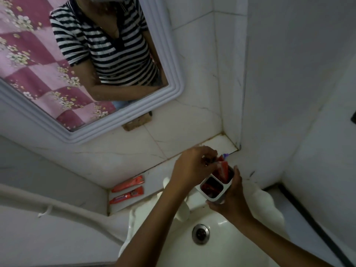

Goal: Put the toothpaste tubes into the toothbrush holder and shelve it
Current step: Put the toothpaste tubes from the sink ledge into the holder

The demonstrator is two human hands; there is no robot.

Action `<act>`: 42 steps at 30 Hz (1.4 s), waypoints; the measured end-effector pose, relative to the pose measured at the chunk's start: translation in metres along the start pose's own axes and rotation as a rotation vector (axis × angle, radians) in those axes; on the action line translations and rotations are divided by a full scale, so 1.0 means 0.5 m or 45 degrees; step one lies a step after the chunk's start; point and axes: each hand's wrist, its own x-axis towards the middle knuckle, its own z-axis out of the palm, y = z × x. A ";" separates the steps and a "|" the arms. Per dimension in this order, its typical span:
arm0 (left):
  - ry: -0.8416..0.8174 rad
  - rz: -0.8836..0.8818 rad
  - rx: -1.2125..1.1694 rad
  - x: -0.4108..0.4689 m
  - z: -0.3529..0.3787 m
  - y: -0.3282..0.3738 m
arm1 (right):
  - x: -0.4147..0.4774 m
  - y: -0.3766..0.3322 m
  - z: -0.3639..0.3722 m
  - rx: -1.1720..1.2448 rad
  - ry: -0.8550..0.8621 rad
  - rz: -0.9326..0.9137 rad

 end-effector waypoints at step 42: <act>0.124 -0.167 -0.479 -0.050 -0.106 -0.014 | 0.022 -0.081 -0.082 -0.154 -0.057 -0.120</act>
